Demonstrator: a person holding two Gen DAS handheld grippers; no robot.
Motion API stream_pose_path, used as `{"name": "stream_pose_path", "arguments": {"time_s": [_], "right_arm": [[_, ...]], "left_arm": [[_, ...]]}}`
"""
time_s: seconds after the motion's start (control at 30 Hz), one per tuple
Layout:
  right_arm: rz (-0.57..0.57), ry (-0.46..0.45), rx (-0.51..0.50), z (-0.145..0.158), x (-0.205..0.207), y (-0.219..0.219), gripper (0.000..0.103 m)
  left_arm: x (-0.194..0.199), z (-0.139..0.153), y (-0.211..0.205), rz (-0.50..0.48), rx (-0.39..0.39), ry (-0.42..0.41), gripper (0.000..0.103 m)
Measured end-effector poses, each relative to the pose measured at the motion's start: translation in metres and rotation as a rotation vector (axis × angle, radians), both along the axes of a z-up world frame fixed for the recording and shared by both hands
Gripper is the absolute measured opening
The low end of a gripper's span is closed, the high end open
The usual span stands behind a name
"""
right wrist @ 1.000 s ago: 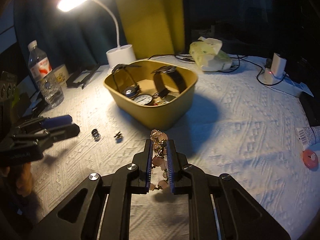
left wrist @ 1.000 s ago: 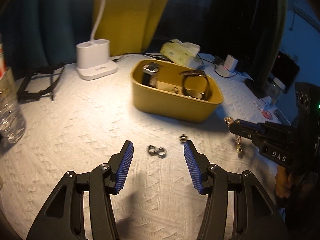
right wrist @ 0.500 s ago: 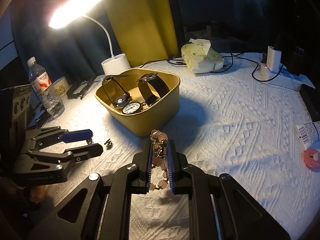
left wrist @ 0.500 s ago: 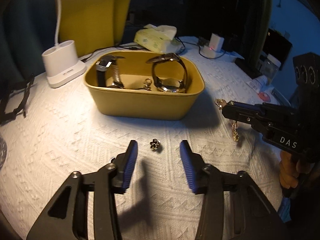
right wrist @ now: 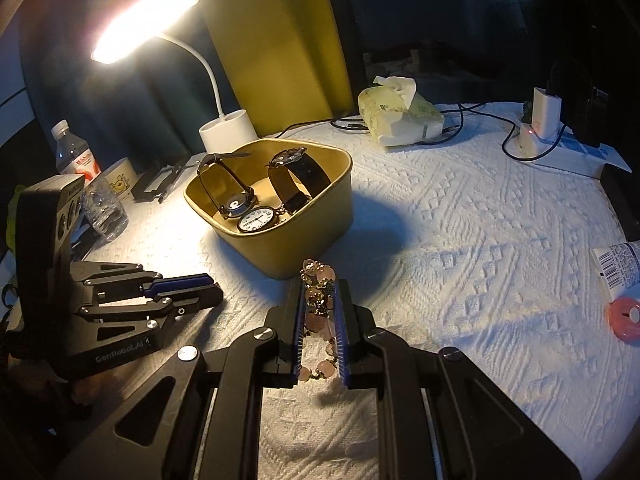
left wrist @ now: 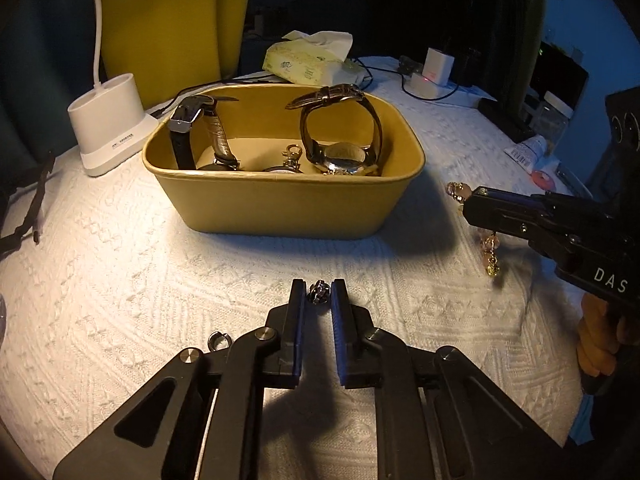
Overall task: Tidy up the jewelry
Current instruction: 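Lift the pink-bead bracelet toward the tub with the right tool while the left tool grasps the small dark charm, then lower the charm into the tub and open the left tool while the right tool holds the bracelet above it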
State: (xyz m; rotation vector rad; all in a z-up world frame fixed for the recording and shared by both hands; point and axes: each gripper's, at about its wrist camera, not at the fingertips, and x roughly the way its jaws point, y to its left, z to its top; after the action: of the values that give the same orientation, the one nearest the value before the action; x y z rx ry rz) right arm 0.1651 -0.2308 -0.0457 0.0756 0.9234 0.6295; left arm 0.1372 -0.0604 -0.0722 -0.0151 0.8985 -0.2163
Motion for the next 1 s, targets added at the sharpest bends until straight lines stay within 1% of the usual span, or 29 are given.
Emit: {"name": "stream_pose_path", "arguments": {"time_s": [0.1, 0.33, 0.67, 0.87, 1.0], "right_arm": [[0.0, 0.001, 0.0, 0.0, -0.001, 0.001, 0.014], [0.011, -0.021, 0.0, 0.007, -0.004, 0.004, 0.014], [0.03, -0.068, 0.0, 0.023, -0.002, 0.014, 0.014], [0.044, -0.1, 0.003, 0.033, 0.001, 0.021, 0.014], [0.051, -0.113, 0.008, 0.036, 0.005, 0.025, 0.014]], "left_arm": [[-0.001, 0.001, -0.001, -0.004, 0.004, -0.006, 0.014], [-0.008, 0.011, 0.002, 0.006, -0.004, -0.048, 0.014], [-0.018, 0.044, 0.011, 0.024, -0.019, -0.153, 0.014], [-0.017, 0.056, 0.016, 0.036, -0.026, -0.207, 0.014], [-0.012, 0.061, 0.016, 0.032, -0.033, -0.223, 0.014]]}}
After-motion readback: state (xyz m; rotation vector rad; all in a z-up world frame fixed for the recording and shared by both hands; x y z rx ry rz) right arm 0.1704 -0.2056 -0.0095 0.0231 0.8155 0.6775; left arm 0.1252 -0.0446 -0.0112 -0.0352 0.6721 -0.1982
